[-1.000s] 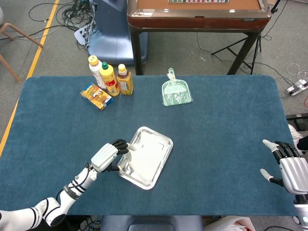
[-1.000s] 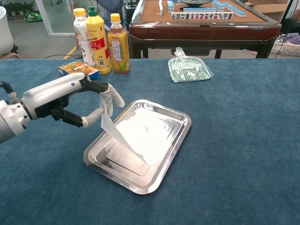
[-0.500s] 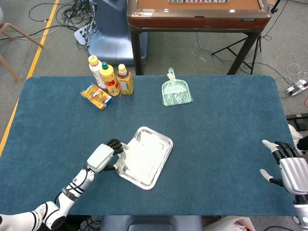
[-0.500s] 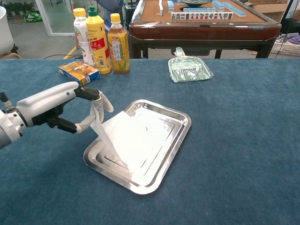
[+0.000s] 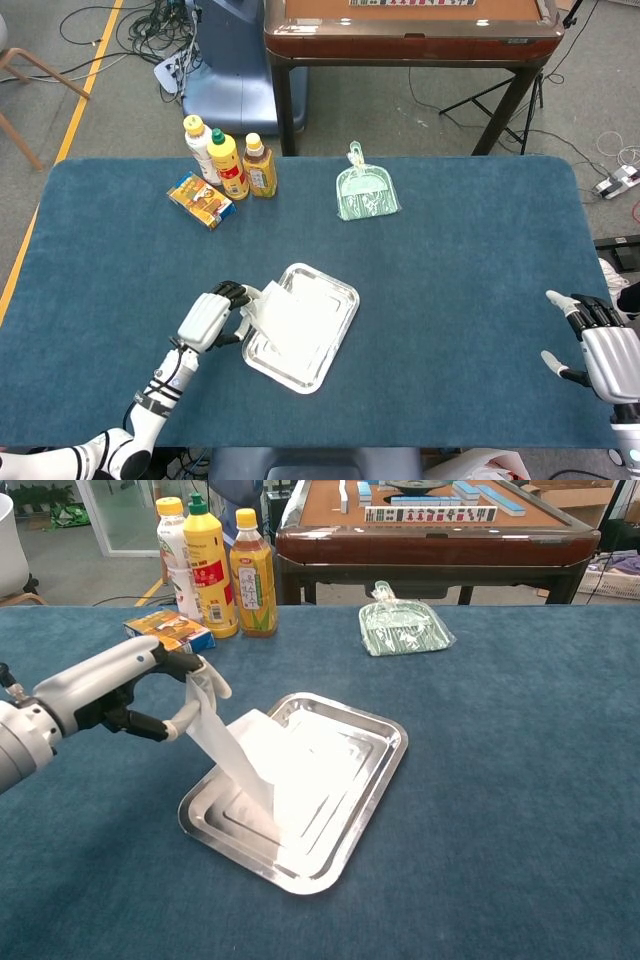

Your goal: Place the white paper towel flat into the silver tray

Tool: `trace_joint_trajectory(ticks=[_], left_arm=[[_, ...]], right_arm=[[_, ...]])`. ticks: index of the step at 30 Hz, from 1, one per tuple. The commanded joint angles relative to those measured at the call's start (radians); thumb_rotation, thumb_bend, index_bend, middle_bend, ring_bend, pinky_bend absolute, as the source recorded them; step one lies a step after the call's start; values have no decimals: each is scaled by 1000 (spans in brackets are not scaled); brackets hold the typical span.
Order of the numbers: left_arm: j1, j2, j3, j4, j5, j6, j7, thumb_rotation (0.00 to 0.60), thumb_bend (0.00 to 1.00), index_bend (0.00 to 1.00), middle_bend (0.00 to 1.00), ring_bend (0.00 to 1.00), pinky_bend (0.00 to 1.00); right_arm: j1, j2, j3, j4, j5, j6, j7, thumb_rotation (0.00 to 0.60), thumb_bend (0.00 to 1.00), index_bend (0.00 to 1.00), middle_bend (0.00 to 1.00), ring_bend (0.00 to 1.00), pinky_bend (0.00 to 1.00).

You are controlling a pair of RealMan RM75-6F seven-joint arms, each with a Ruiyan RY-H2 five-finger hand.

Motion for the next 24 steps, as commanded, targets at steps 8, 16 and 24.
trace_joint_trajectory(ticks=[8, 16, 24], left_arm=[[18, -46, -19, -9, -19, 35, 49, 600, 512, 601, 327, 249, 165], [-9, -93, -17, 2, 2, 2, 83, 600, 508, 600, 327, 249, 164], [-48, -119, -27, 61, -4, -56, 123, 600, 504, 571, 325, 216, 135]], right_arm=[[4, -4, 1, 6, 0, -6, 4, 600, 203, 178, 262, 162, 174], [6, -6, 1, 10, 1, -7, 8, 600, 202, 178, 262, 162, 174], [0, -6, 0, 13, 1, 1, 14, 600, 202, 178, 262, 162, 174]])
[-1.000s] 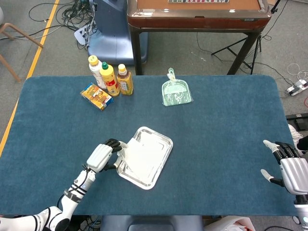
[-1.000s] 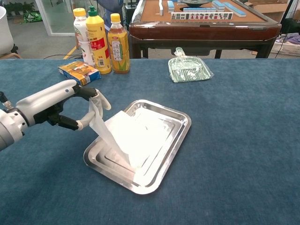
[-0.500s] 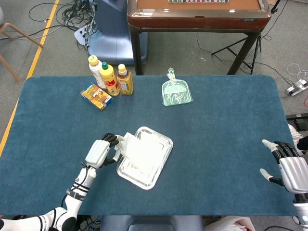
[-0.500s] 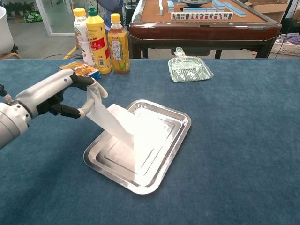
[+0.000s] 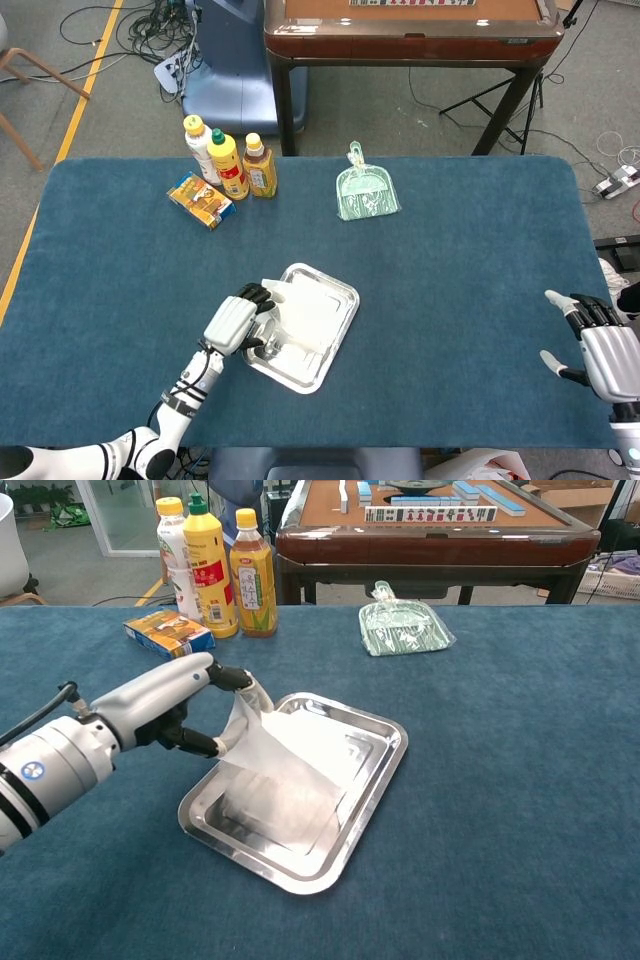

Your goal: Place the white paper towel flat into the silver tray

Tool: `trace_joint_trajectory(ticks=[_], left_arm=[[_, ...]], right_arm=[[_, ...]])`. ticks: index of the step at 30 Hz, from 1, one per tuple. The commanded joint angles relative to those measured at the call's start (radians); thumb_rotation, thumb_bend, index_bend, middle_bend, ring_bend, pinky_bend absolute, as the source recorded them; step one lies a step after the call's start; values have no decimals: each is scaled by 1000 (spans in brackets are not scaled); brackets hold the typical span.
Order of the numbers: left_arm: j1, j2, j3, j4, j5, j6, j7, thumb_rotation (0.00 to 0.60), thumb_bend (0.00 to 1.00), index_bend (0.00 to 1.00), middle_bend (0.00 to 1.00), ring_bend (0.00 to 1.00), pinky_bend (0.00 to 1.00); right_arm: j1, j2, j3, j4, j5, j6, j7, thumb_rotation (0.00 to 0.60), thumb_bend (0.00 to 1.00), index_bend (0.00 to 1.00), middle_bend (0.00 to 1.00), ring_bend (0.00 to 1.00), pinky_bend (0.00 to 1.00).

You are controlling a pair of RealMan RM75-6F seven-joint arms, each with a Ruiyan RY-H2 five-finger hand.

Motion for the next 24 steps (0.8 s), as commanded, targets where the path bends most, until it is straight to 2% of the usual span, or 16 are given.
trace_joint_trajectory(ticks=[1, 11, 18, 24], left_arm=[[-11, -4, -1, 19, 5, -9, 18, 600, 504, 566, 322, 210, 132], [-9, 38, 31, -3, -6, -55, 65, 600, 504, 519, 280, 171, 112], [5, 75, 47, -31, 0, -51, 68, 600, 504, 436, 258, 157, 105], [7, 86, 52, -34, 0, -56, 74, 600, 504, 409, 250, 152, 105]], right_arm=[[-2, 0, 0, 1, 1, 2, 1, 600, 202, 178, 262, 162, 174], [-6, 0, -2, -1, 1, 6, 0, 600, 203, 178, 262, 162, 174], [-6, 1, -1, -7, -1, 7, -7, 600, 203, 178, 262, 162, 174], [-6, 3, -1, -14, -3, 9, -13, 600, 202, 178, 262, 162, 174]])
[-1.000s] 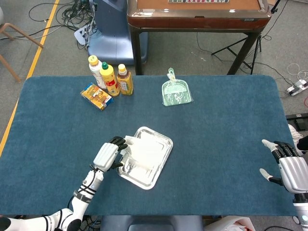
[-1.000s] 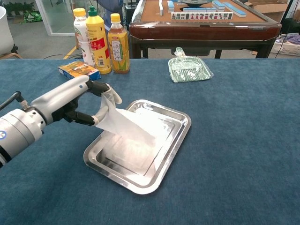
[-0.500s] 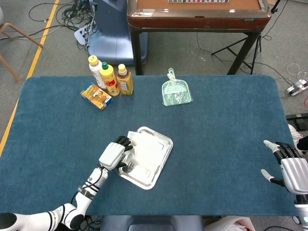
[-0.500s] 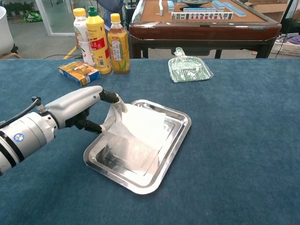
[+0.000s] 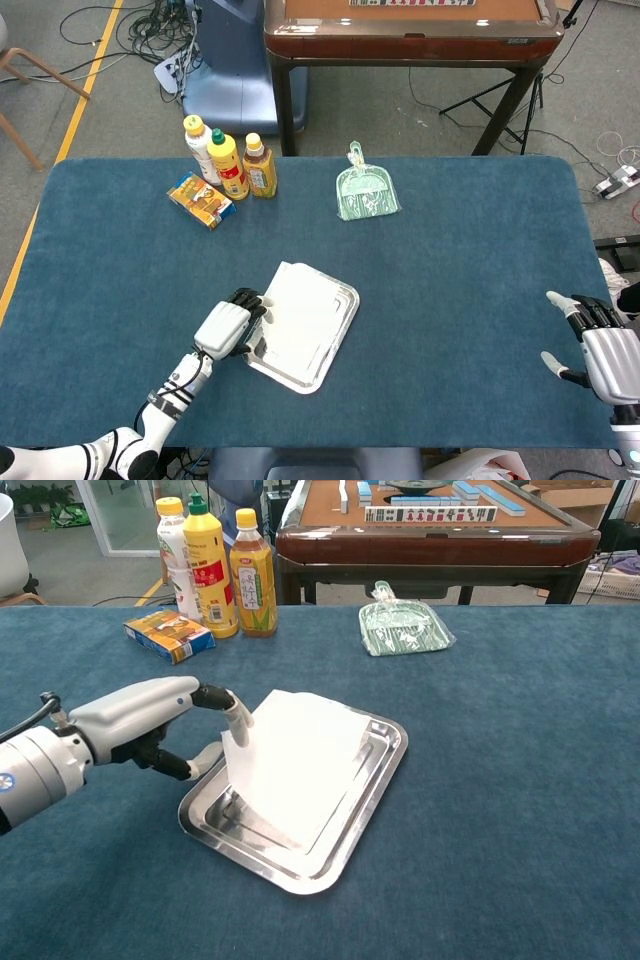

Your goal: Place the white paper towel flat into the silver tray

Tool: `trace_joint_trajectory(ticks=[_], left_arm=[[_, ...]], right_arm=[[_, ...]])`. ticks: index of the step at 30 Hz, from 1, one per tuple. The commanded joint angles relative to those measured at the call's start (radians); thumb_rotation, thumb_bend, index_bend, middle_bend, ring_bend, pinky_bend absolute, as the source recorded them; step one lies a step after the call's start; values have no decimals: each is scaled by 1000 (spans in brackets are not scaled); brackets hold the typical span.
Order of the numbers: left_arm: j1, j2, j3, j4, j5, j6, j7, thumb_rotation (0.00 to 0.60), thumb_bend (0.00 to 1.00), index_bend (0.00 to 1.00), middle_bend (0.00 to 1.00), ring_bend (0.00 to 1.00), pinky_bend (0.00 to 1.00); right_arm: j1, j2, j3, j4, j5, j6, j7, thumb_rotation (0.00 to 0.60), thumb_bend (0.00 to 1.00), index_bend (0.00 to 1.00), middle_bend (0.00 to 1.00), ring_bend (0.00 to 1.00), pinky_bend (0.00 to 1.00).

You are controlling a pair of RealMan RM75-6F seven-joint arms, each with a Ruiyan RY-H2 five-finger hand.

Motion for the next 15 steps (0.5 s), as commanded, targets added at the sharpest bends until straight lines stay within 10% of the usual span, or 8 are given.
trace_joint_trajectory(ticks=[1, 15], left_arm=[[0, 1, 1, 3, -2, -4, 3, 600, 504, 406, 248, 152, 105], [1, 52, 15, -58, -44, -59, 63, 600, 504, 363, 185, 93, 92]], right_arm=[[0, 0, 0, -2, -1, 1, -2, 600, 203, 178, 262, 162, 174], [-2, 5, 1, -13, 0, 3, -12, 600, 203, 178, 262, 162, 174]])
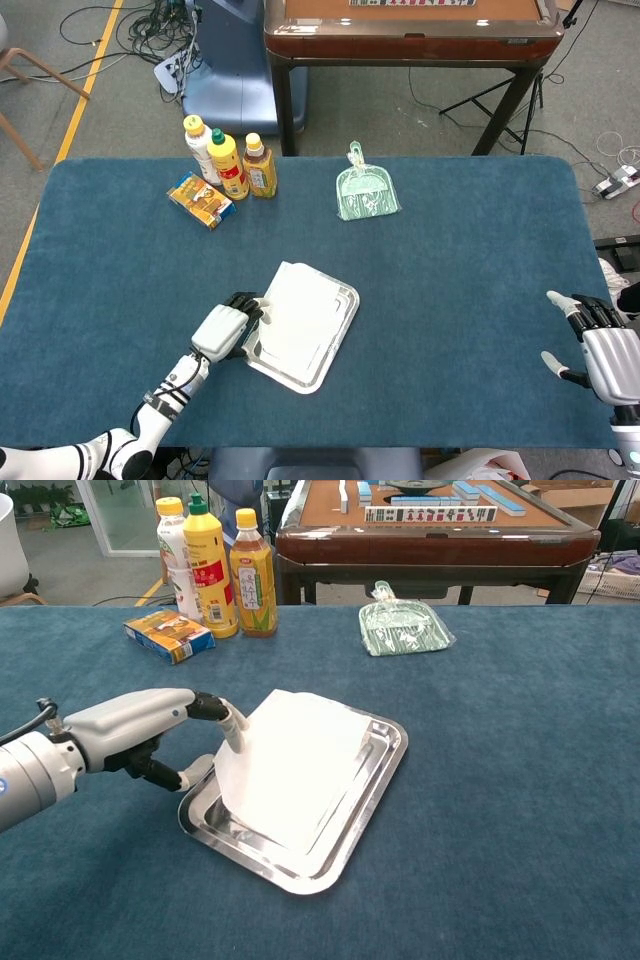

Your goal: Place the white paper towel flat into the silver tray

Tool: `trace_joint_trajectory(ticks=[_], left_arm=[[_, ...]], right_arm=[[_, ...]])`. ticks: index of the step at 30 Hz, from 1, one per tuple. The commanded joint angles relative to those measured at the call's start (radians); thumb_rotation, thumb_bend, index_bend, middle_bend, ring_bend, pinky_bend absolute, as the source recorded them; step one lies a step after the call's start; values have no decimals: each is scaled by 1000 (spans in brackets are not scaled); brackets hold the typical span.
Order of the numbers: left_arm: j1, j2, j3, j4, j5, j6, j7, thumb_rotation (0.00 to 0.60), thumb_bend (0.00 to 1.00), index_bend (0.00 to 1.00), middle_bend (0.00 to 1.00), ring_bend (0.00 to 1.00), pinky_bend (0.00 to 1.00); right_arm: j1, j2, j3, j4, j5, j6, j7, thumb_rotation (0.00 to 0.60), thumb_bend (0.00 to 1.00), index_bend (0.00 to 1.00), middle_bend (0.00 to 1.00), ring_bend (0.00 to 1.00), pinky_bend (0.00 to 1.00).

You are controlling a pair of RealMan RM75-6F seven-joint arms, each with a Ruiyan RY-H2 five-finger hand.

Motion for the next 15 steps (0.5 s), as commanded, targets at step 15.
trace_joint_trajectory(ticks=[15], left_arm=[[6, 148, 2, -153, -67, -41, 86, 600, 494, 56, 82, 9, 69]], right_arm=[[7, 0, 3, -7, -2, -6, -7, 600, 202, 178, 262, 162, 174]])
